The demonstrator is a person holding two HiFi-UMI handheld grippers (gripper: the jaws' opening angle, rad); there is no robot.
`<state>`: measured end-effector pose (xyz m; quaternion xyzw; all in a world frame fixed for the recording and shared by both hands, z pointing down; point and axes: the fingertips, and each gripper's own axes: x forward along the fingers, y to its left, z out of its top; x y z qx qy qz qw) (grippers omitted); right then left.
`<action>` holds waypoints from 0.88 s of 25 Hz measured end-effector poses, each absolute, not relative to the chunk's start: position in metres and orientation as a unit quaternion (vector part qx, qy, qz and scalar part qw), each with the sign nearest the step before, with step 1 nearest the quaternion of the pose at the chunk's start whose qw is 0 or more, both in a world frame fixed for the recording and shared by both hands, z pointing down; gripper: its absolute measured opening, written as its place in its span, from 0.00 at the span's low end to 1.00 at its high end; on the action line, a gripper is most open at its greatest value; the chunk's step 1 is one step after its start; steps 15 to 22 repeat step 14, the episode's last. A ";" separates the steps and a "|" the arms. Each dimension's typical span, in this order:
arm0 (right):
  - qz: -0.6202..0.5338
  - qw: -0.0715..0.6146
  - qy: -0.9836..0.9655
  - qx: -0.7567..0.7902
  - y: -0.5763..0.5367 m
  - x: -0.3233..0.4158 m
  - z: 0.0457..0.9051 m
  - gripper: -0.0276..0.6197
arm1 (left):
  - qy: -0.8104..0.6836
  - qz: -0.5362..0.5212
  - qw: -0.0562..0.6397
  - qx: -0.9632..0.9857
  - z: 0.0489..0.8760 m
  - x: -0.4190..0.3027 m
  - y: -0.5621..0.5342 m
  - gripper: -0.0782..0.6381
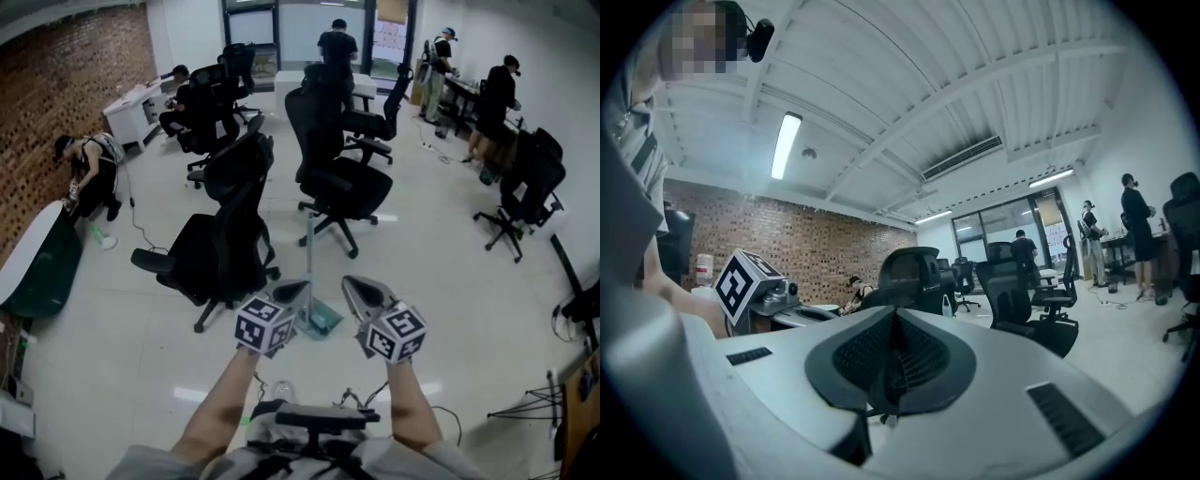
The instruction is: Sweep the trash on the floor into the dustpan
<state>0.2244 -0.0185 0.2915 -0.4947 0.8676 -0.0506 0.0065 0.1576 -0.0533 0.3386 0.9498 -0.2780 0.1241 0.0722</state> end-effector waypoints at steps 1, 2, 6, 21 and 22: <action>-0.049 0.008 0.868 -0.495 -0.018 0.226 0.290 0.04 | -0.278 0.124 0.071 0.950 0.338 0.159 -0.053 0.11; -0.047 0.009 0.867 -0.495 -0.017 0.227 0.289 0.04 | -0.277 0.125 0.069 0.950 0.337 0.160 -0.052 0.11; -0.044 0.010 0.870 -0.490 -0.015 0.229 0.288 0.04 | -0.279 0.123 0.066 0.950 0.336 0.163 -0.050 0.11; -0.043 0.007 0.869 -0.494 -0.010 0.235 0.286 0.04 | -0.277 0.120 0.068 0.951 0.338 0.169 -0.044 0.11; -0.043 0.007 0.869 -0.494 -0.010 0.235 0.286 0.04 | -0.277 0.120 0.068 0.951 0.338 0.169 -0.044 0.11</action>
